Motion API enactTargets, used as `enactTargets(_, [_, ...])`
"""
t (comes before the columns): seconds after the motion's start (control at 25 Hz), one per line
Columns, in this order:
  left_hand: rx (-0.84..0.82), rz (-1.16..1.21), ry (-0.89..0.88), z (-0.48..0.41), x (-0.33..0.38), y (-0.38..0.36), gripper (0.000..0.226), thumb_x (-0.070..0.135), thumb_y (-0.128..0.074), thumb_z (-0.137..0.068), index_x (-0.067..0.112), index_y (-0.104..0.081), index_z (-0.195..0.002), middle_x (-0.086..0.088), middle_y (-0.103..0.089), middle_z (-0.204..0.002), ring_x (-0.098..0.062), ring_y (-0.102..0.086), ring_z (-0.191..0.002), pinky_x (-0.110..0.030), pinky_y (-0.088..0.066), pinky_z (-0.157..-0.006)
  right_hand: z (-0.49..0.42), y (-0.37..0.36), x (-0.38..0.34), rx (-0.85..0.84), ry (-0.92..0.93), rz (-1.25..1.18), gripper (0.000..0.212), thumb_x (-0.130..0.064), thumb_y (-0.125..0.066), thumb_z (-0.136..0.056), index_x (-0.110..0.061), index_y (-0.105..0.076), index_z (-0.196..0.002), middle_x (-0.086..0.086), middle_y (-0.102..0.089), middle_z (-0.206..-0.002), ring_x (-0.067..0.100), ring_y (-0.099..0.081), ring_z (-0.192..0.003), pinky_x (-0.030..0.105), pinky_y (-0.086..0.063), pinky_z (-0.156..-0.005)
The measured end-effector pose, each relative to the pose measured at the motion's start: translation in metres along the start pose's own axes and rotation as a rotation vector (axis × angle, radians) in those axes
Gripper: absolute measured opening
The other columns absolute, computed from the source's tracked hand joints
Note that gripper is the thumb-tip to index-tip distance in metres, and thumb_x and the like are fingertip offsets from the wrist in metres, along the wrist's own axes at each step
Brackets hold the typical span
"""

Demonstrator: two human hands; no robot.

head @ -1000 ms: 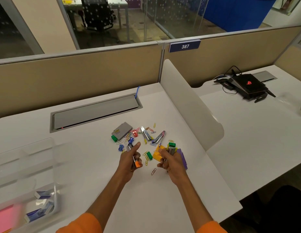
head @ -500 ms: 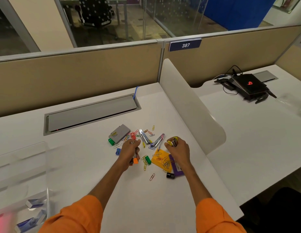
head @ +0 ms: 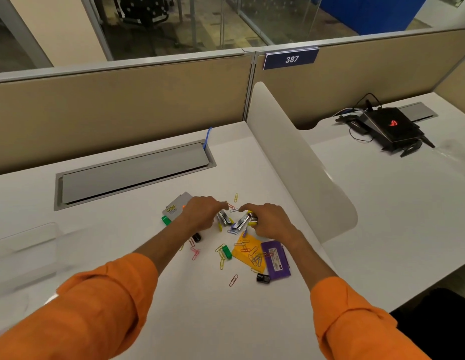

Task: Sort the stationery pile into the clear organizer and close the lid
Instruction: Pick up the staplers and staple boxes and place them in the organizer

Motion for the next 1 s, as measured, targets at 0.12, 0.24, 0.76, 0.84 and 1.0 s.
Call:
enactTargets(0.12, [-0.024, -0.115, -0.101, -0.011, 0.007, 0.003, 0.057, 0.012, -0.063, -0.091, 0.033, -0.046, -0.141, -0.006, -0.066, -0.121, -0.026, -0.064, -0.105, -0.032, -0.050, -0.078, -0.012, -0.006, -0.005, -0.039, 0.064, 0.103, 0.054, -0.022, -0.066, -0.080, -0.039, -0.052, -0.129, -0.001, -0.070, -0.105, 0.022, -0.063, -0.096, 0.027, -0.040, -0.071])
enactTargets(0.24, [-0.067, -0.211, -0.197, -0.018, 0.013, 0.001, 0.053, 0.009, -0.061, -0.090, 0.032, -0.051, -0.137, -0.006, -0.066, -0.119, -0.027, -0.065, -0.103, -0.035, -0.052, -0.079, -0.019, -0.013, -0.003, -0.069, 0.084, 0.141, 0.045, -0.026, -0.066, -0.081, -0.038, -0.056, -0.123, 0.002, -0.069, -0.104, 0.023, -0.062, -0.098, 0.026, -0.035, -0.070])
enactTargets(0.76, [-0.121, -0.328, -0.372, -0.015, 0.029, 0.000, 0.025, 0.008, -0.059, -0.085, 0.013, -0.061, -0.110, -0.008, -0.066, -0.089, -0.026, -0.062, -0.076, -0.031, -0.043, -0.063, -0.024, -0.025, -0.008, -0.075, 0.121, 0.143, 0.025, -0.041, -0.066, -0.082, -0.034, -0.064, -0.106, 0.004, -0.070, -0.092, 0.025, -0.064, -0.088, 0.030, -0.039, -0.067])
enactTargets(0.84, [-0.103, -0.257, -0.350, -0.013, 0.025, 0.001, 0.025, 0.013, -0.062, -0.085, 0.013, -0.061, -0.110, -0.009, -0.067, -0.090, -0.027, -0.063, -0.078, -0.032, -0.045, -0.064, -0.022, -0.022, -0.006, -0.040, 0.115, 0.111, 0.024, -0.044, -0.065, -0.082, -0.034, -0.063, -0.104, 0.002, -0.071, -0.090, 0.024, -0.064, -0.086, 0.029, -0.038, -0.065])
enactTargets(1.0, [-0.046, 0.032, -0.240, -0.008, 0.006, 0.002, 0.031, 0.028, -0.066, -0.086, 0.024, -0.061, -0.117, -0.001, -0.071, -0.103, -0.020, -0.065, -0.091, -0.032, -0.050, -0.073, -0.014, -0.014, 0.003, 0.044, 0.051, -0.045, 0.031, -0.046, -0.071, -0.079, -0.036, -0.063, -0.107, -0.002, -0.072, -0.089, 0.020, -0.064, -0.082, 0.025, -0.038, -0.061])
Point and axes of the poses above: each hand's wrist, its own z-axis away from the middle knuckle, its own y-axis out of the back of the hand, x = y × z, the point moved 8 cm from there along -z, towards the middle knuckle
